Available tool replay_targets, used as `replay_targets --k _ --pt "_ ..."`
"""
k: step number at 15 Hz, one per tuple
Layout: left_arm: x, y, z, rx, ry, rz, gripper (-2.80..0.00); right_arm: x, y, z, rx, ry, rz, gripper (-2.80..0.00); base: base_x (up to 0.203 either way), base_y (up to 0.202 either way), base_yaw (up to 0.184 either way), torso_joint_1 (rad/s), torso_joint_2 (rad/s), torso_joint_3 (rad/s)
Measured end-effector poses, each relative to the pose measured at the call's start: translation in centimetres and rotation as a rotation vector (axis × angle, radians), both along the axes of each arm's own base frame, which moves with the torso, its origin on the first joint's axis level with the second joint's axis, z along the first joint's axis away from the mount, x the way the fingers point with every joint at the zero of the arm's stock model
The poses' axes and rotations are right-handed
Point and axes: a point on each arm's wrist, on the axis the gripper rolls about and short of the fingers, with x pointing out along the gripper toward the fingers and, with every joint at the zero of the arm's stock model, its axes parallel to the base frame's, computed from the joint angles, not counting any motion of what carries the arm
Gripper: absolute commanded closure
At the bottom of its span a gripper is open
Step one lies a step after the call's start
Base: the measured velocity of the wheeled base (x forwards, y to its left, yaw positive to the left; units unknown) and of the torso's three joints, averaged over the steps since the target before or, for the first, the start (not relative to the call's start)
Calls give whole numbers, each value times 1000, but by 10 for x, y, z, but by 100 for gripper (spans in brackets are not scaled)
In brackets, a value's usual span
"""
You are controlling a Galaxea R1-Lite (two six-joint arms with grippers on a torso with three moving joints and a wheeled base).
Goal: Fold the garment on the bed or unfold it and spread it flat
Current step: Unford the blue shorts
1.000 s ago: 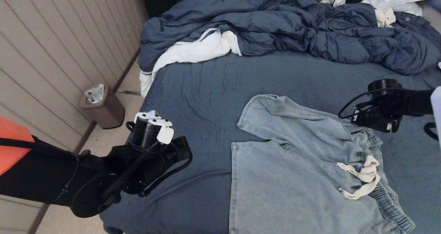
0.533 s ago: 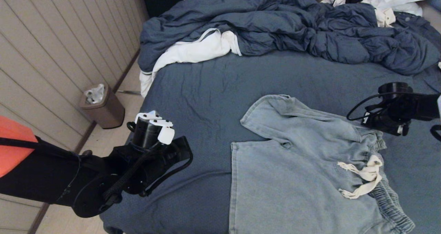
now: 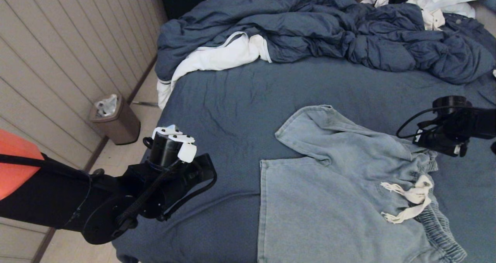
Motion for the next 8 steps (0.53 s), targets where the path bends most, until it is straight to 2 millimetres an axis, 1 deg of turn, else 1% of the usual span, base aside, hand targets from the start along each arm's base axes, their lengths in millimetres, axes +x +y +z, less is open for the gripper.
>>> replay_targets --k 2,4,5,6,7,8 --pt "0 0 0 0 1 0 0 -3 5 14 13 -34 28 -280 0 0 0 0 0 0" --pt "0 0 1 -1 -2 1 0 -8 15 40 42 -111 66 -280 0 0 0 0 0 0" --pt "-1 1 1 -2 -3 1 0 -8 26 54 43 -147 89 -280 0 0 0 0 0 0" --pt "-1 1 2 -3 -4 2 0 -8 41 68 38 -178 122 -280 0 0 0 0 0 0" --pt "-1 1 2 -3 -6 3 0 -6 59 80 31 -202 161 0 0 0 0 0 0 0" --pt "-1 1 3 -5 -7 3 0 -4 76 90 23 -222 199 0 0 0 0 0 0 0"
